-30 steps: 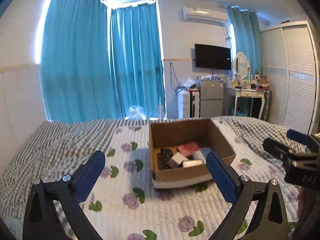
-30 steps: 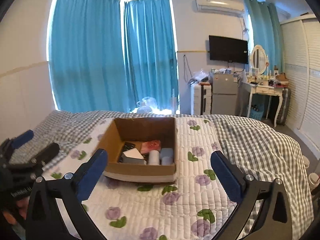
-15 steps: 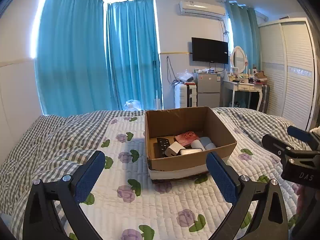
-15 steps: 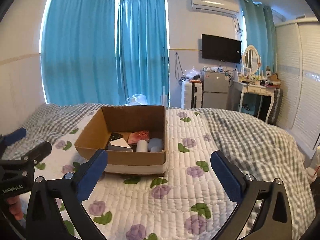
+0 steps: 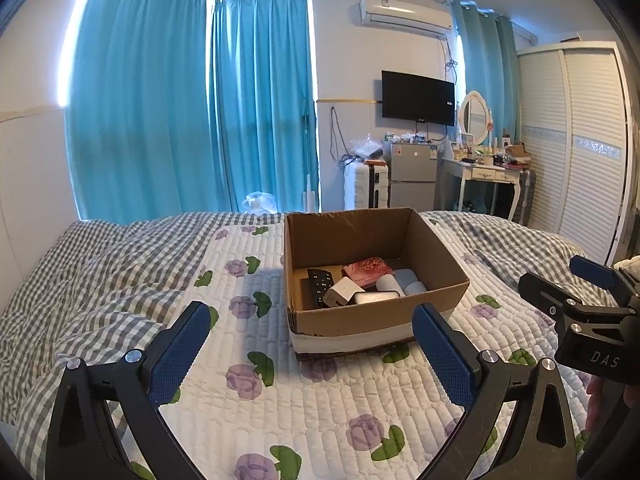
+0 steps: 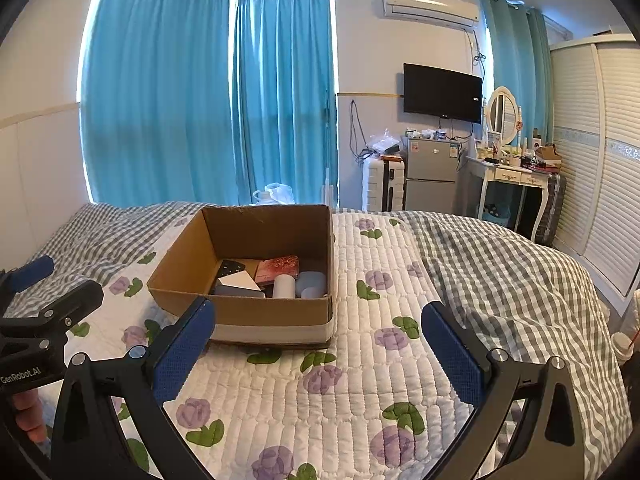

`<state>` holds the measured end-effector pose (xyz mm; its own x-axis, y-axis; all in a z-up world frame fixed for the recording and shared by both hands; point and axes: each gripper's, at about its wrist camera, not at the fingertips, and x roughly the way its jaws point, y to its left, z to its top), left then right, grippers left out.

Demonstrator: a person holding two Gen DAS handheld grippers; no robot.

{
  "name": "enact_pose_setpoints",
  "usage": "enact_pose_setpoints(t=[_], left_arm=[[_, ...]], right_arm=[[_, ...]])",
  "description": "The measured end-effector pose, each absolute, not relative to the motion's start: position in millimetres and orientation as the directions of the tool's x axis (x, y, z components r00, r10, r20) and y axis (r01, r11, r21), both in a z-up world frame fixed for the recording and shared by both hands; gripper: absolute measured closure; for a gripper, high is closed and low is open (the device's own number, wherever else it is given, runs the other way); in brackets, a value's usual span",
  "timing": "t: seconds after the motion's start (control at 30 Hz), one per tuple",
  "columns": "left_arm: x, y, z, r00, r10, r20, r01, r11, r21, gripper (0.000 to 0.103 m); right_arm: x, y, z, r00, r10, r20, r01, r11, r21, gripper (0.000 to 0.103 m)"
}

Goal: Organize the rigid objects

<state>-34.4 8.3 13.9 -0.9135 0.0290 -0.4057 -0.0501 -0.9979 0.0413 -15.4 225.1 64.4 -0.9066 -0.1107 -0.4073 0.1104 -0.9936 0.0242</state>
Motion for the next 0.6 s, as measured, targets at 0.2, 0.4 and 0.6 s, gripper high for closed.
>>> enact_pose_setpoints(t=[0.2, 0.4, 0.6], left_arm=[[-34.9, 7.9, 13.2, -0.909, 0.039, -0.414, -0.056, -0.998, 0.03, 0.0], [-36.2, 7.3, 12.4, -0.908, 0.032, -0.417, -0.049, -0.998, 0.031, 0.0], [-37.7, 7.7, 11.3, -0.906, 0.027, -0.421, -0.046, -0.998, 0.035, 0.0]], right_arm=[[-16.4, 224.4, 62.9, -0.905, -0.108, -0.411, 0.109, -0.994, 0.022, 0.0], [-15.9, 225.0, 61.2, -0.903, -0.111, -0.415, 0.11, -0.994, 0.028, 0.0], [-16.5, 226.0, 60.5, -0.902, -0.106, -0.418, 0.104, -0.994, 0.028, 0.0]])
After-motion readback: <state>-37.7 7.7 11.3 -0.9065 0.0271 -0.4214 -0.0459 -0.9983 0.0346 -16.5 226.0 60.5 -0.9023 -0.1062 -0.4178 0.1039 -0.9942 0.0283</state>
